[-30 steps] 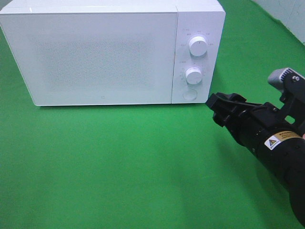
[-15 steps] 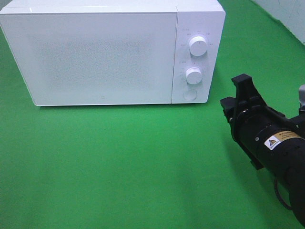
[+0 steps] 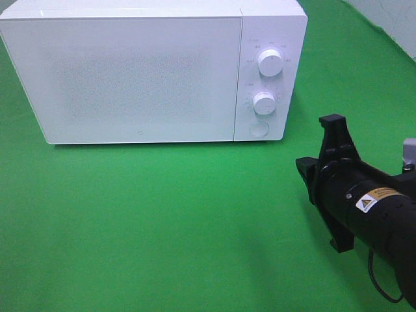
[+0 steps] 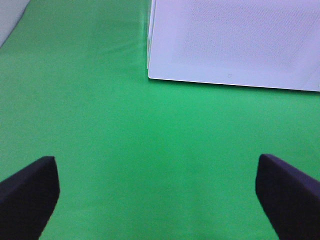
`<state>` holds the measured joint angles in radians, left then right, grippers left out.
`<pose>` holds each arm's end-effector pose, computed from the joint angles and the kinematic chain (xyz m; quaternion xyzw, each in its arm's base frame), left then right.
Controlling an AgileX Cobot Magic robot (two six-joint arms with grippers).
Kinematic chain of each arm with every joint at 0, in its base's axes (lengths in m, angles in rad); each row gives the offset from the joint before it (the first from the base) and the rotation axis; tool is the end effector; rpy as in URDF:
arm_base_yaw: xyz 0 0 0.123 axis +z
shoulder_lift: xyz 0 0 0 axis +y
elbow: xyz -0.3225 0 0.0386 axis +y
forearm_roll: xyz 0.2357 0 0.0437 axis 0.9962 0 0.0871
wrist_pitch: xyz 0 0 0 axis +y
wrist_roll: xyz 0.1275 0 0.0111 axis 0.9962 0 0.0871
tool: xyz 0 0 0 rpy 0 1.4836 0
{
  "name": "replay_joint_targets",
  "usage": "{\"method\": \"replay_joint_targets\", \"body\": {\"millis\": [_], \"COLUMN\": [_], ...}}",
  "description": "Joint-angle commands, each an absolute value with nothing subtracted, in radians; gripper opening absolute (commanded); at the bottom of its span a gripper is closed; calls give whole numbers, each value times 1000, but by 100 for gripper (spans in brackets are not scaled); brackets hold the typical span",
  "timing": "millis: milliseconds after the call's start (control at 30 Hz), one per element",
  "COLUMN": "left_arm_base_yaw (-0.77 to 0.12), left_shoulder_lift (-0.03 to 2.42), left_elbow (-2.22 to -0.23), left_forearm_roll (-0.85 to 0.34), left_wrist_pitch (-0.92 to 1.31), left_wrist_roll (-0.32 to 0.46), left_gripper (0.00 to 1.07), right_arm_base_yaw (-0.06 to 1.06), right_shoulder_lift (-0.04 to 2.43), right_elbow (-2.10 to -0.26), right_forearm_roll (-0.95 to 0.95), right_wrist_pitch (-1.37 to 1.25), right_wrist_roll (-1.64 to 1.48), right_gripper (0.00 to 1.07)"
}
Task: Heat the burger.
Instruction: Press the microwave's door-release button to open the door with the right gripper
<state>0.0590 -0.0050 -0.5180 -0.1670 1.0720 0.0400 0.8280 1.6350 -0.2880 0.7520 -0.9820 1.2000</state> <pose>-0.0255 -0.0202 0.2598 -0.0034 0.8472 -0.0572 0.5282 0.2225 0.1349 0.1783 0.4780 0.6655 0.4118 0.3987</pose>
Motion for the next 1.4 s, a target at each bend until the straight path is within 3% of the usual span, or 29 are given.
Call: {"method": "replay_joint_targets", "body": {"millis": [33,1400], "left_arm_base_yaw": [56,56], "left_shoulder_lift": [-21,-21], "left_elbow": [-514,-514], "left_forearm_roll": [-165,-165], "left_wrist_pitch": [1064,1064], "left_wrist_roll": [41,41], "left_gripper": [100,100], "right_arm_base_yaw": [828,653], "right_shoulder_lift": [1649,1967], "right_elbow": [-298,-660], "right_forearm_roll": [765,675], "right_wrist_pitch": [-979,-874], "right_wrist_roll": [1201,1273], "right_gripper": [0,0]}}
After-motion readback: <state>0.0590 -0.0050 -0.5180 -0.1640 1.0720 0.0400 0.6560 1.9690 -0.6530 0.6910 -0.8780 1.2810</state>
